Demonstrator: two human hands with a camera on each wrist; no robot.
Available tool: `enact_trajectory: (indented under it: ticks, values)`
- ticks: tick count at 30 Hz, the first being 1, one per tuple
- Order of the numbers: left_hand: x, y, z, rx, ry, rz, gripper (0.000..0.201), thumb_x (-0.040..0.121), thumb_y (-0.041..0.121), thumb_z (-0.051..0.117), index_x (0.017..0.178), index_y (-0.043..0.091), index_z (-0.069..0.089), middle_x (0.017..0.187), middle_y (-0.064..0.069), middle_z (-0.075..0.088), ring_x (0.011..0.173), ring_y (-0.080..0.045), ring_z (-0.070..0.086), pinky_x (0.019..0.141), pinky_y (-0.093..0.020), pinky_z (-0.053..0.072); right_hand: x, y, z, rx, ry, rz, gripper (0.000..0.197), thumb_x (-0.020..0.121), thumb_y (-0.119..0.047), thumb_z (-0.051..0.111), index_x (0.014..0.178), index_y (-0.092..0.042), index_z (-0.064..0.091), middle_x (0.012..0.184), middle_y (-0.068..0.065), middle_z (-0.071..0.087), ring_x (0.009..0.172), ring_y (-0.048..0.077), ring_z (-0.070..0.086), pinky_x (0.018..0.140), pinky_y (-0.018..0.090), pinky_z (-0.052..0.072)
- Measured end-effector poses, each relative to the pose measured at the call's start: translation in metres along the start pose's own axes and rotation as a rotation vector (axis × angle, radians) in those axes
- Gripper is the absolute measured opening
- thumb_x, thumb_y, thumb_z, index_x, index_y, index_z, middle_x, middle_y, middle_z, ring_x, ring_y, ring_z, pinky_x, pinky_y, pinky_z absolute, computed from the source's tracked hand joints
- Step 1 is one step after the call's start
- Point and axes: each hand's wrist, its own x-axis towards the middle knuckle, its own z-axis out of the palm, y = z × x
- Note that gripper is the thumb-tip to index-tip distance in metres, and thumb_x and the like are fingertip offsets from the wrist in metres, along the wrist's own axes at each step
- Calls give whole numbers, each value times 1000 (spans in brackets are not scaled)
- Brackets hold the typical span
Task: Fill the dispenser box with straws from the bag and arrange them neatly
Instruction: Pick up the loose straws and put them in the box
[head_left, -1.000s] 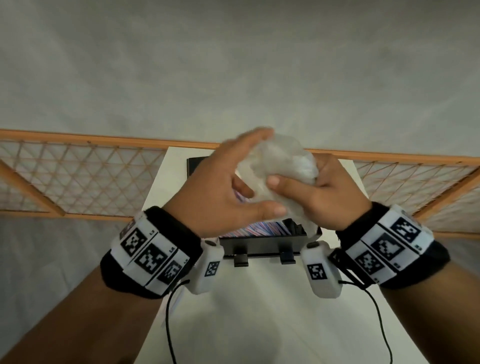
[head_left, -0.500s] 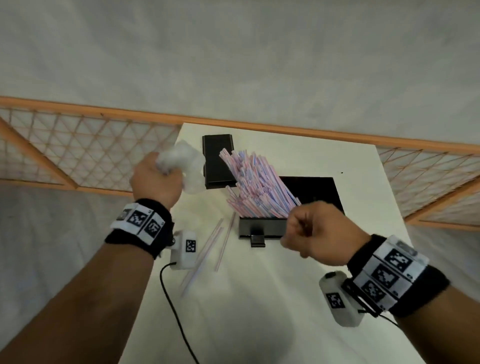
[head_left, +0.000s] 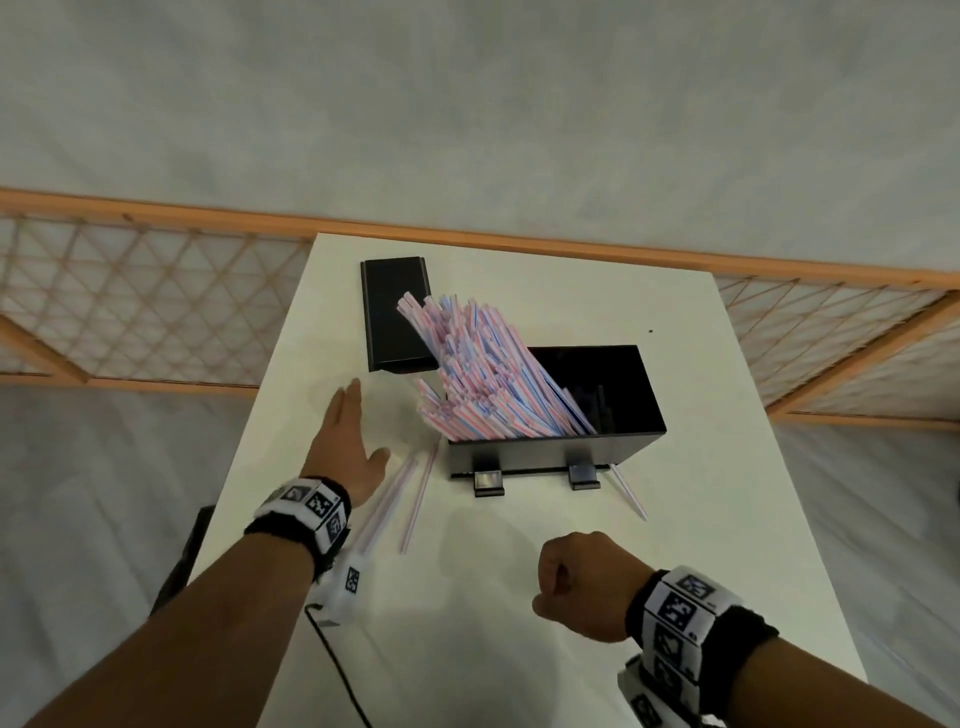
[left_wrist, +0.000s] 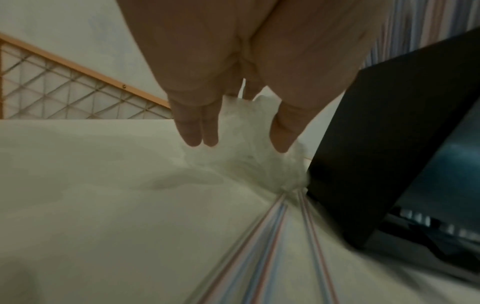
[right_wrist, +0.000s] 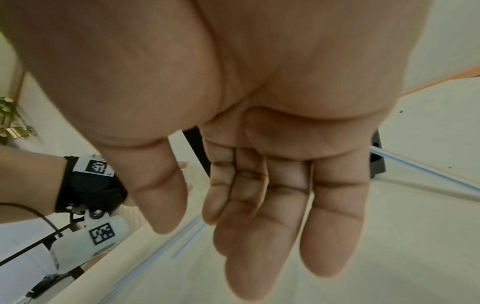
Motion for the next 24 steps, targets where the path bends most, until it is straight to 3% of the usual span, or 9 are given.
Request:
enact_trajectory:
  ticks: [3,5,8,9,11,14,17,20,24]
  values:
    - [-19,-5,-1,14,234,69,83,80,12,79,149,12,33,156,-11,27,115,-39,58,90,-48,53,7,11,4,16,10,47,14,83,-39,64,82,-26,60,82,-13,61,83,9,60,75,24,52]
    - [-34,-6,-2,108,391,86,59,73,18,84,120,7,50,128,-16,45,94,-41,60,73,-49,53,14,21,1,-15,31,104,16,82,-42,61,78,-27,58,87,-11,63,86,11,60,77,26,53]
    - [-54,5,8,231,235,41,30,82,34,73,84,15,51,88,-6,52,82,-35,60,68,-41,50,23,41,-10,-74,98,221,22,82,-43,59,85,-22,62,95,-1,67,93,20,61,80,31,54]
    - [-60,9,16,287,111,10,27,86,40,66,83,16,54,86,-5,54,86,-33,62,71,-40,51,26,47,-16,-90,134,264,27,83,-43,59,91,-17,64,99,2,67,96,23,62,80,30,53]
    - [-67,15,31,402,-43,-36,34,90,50,54,102,19,62,101,-2,60,102,-27,61,82,-38,52,33,63,-30,-98,223,353,32,84,-42,59,98,-14,64,101,5,66,98,27,61,77,29,51]
    - [-63,19,45,453,-104,-82,53,90,57,50,128,21,50,123,1,53,115,-23,54,90,-37,50,38,82,-47,-31,336,468,28,83,-40,61,97,-17,61,99,5,63,85,25,59,70,27,48]
    - [-52,23,53,479,-119,-130,66,92,62,50,140,19,38,136,-2,46,123,-25,50,94,-38,48,43,92,-52,-18,374,506,34,84,-41,63,108,-17,61,110,6,65,94,26,63,78,30,52]
    - [-40,26,58,492,-133,-162,57,96,54,52,137,16,43,134,-4,50,123,-27,52,94,-38,49,50,93,-49,14,386,512,42,87,-47,63,118,-19,62,117,6,65,103,26,64,83,31,52]
    - [-34,33,59,485,-153,-169,37,98,40,53,124,14,53,126,-6,60,117,-27,59,91,-35,50,57,95,-49,48,392,482,34,89,-47,62,111,-22,68,111,5,69,98,26,65,83,32,53]
